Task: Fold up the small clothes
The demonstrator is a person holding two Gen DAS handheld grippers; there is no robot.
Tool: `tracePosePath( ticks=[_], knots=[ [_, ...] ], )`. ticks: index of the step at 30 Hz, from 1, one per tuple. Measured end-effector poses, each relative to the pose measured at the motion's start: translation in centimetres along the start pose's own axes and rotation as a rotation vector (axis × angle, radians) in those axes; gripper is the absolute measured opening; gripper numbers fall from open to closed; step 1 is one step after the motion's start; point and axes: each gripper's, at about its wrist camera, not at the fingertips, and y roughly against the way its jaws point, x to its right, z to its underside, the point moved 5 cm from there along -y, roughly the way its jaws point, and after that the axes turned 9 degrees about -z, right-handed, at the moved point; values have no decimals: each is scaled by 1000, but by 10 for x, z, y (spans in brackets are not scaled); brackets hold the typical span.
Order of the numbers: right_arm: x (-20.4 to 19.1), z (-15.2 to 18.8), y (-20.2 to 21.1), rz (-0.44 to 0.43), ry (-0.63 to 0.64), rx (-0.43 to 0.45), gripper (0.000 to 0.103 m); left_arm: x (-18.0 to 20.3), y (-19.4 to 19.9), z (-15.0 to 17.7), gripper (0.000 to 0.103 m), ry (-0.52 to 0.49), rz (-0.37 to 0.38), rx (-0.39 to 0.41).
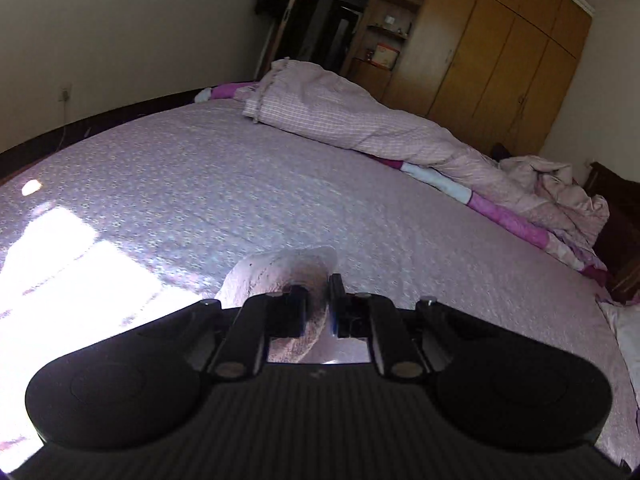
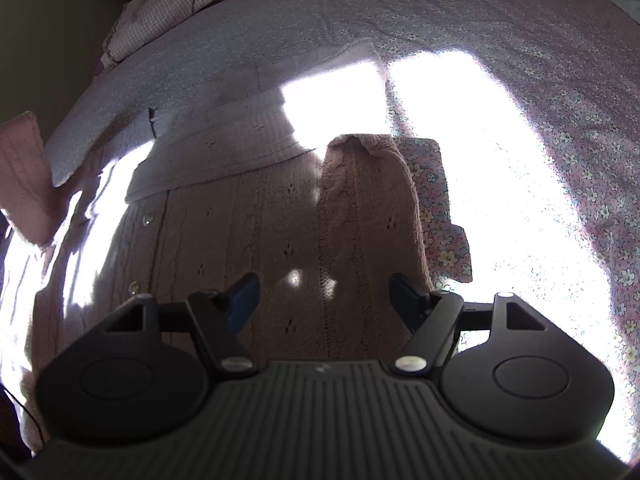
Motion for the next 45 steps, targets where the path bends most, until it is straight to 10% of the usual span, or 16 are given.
tracePosePath(
  ticks=[18,24,45],
  knots=[
    [8,5,-1,-18,-12,-7,73,85,-75,163,13,-271,79,-321],
    [8,6,-2,-23,-20,2,74,80,-59,161,61,-311,48,-337],
    [6,3,8,-33,-36,21,73,-10,-20,155,71,-378,-198,-430]
  ],
)
